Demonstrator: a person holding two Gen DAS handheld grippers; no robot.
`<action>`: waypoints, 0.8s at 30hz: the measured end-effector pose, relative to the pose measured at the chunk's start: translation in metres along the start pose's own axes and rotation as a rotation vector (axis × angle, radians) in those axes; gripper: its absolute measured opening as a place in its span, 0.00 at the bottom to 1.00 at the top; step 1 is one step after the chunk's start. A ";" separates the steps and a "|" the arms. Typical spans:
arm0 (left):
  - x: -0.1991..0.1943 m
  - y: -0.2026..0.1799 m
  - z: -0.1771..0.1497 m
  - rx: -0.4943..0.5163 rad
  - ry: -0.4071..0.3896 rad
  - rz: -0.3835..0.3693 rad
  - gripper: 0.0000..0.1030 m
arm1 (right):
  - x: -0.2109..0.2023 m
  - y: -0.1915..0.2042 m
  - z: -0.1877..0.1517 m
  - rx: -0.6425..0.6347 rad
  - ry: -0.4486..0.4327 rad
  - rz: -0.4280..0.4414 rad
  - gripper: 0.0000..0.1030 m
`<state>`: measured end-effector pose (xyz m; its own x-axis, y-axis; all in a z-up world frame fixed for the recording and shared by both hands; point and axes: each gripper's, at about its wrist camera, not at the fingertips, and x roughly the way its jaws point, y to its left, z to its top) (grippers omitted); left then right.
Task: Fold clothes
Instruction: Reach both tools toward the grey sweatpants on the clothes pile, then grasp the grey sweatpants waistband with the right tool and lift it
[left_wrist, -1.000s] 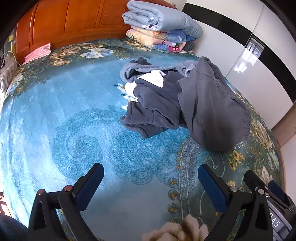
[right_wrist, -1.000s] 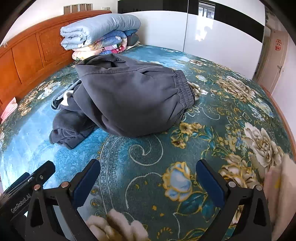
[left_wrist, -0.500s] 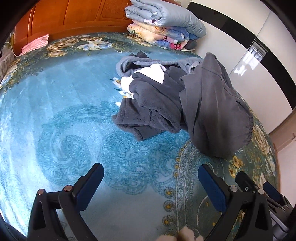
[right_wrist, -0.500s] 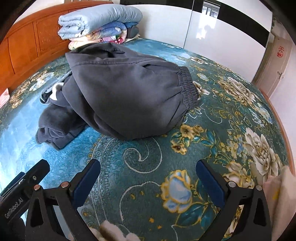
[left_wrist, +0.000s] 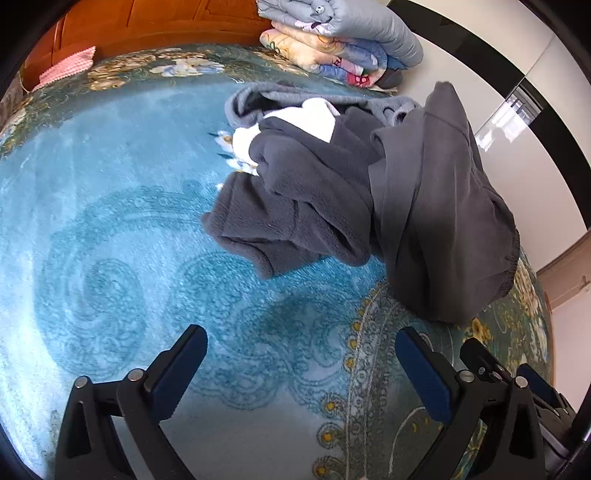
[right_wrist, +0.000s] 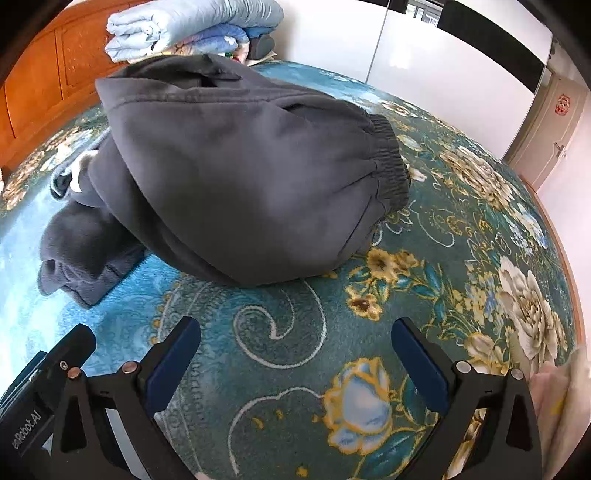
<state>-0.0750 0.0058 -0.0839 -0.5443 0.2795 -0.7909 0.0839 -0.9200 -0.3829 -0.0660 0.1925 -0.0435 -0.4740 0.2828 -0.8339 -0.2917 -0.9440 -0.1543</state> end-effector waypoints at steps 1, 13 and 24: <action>0.002 -0.001 0.000 0.000 0.003 -0.002 1.00 | 0.003 0.000 0.001 -0.001 0.003 -0.003 1.00; 0.001 0.021 0.015 -0.103 -0.035 0.027 1.00 | 0.009 0.008 0.033 -0.069 -0.049 -0.039 1.00; -0.005 0.053 0.022 -0.225 -0.038 0.019 1.00 | -0.046 0.091 0.140 -0.220 -0.303 0.136 1.00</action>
<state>-0.0859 -0.0508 -0.0896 -0.5715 0.2479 -0.7823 0.2762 -0.8395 -0.4678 -0.1876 0.1174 0.0547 -0.7291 0.1591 -0.6657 -0.0399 -0.9808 -0.1907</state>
